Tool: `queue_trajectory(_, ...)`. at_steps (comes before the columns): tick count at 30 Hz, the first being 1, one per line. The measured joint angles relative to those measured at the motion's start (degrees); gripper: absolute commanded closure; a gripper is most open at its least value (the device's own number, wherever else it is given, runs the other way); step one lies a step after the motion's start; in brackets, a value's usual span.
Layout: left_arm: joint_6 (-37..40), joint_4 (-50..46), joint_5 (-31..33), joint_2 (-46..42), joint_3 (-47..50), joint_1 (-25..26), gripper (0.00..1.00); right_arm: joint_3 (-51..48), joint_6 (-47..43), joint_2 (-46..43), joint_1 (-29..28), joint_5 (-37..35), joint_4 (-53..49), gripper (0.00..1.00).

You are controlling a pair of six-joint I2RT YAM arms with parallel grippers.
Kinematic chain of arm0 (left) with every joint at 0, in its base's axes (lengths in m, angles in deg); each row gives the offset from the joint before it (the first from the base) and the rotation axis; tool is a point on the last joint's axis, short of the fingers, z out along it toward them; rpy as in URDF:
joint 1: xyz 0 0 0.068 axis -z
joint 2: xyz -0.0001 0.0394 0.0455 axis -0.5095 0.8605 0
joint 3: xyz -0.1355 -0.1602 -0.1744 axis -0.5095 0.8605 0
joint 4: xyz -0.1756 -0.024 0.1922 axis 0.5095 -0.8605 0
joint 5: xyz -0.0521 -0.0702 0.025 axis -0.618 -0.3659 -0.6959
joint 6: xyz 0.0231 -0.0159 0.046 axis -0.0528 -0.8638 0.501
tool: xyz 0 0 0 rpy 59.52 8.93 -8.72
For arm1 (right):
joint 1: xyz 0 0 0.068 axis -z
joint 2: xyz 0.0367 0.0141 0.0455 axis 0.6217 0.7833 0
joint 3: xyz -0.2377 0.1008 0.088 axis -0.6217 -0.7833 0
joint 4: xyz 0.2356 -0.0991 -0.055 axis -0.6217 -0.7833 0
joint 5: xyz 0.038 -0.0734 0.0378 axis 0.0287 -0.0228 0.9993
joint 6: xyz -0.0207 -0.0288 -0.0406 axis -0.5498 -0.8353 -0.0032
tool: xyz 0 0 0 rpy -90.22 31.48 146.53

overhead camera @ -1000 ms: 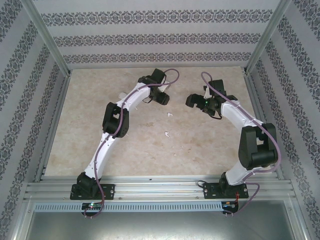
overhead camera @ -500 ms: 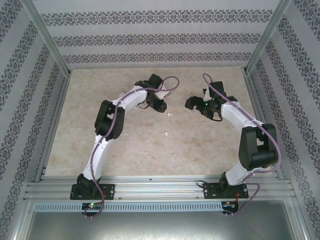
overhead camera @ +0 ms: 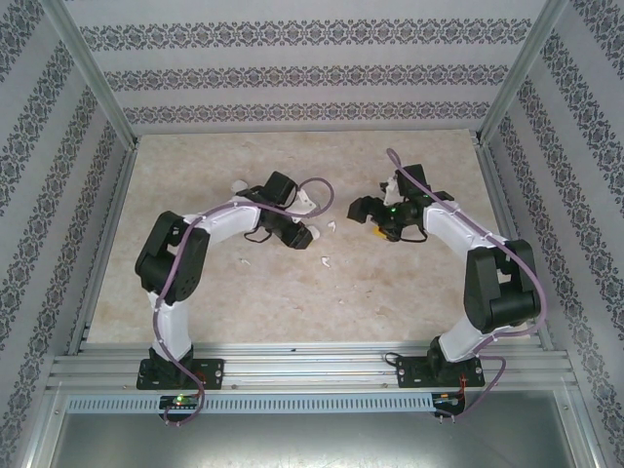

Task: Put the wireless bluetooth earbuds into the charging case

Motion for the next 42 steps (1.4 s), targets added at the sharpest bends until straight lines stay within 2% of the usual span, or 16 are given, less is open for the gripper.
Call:
queue_trajectory(5,0.3,4.6,-2.9,-5.1,5.0,0.0,0.7,0.4,1.0,1.9,-4.0,5.0,0.5,0.24)
queue_trajectory(11,0.2,8.0,-6.4,-7.6,5.4,0.0,0.7,2.1,1.5,2.6,-4.7,10.3,0.4,0.25)
queue_trajectory(19,0.3,9.9,-9.6,-9.1,5.9,0.0,0.7,8.0,-1.2,5.4,-5.1,14.5,-2.9,0.32)
queue_trajectory(22,0.3,10.1,-10.5,-9.1,6.0,0.0,0.7,10.2,-3.2,7.5,-5.9,15.1,-5.7,0.38)
queue_trajectory(28,0.3,10.1,-11.8,-9.1,6.1,0.0,0.7,12.5,-5.2,8.6,-6.5,15.8,-8.7,0.42)
queue_trajectory(32,0.7,10.1,-12.5,-9.1,6.1,0.0,0.7,13.2,-5.8,9.2,-6.6,16.7,-9.3,0.51)
queue_trajectory(37,1.3,9.7,-13.3,-10.0,6.0,0.0,0.7,15.2,-5.9,11.0,-7.7,17.4,-10.5,0.54)
queue_trajectory(39,1.4,9.5,-13.6,-10.6,5.9,0.0,0.71,16.0,-6.2,11.5,-8.1,17.7,-11.0,0.62)
queue_trajectory(40,1.6,9.5,-13.8,-11.0,5.9,0.0,0.71,16.4,-6.3,11.6,-8.1,18.1,-11.2,0.7)
queue_trajectory(42,1.7,9.0,-13.9,-11.7,5.8,0.0,0.7,17.2,-6.5,11.9,-8.4,18.5,-11.8,0.8)
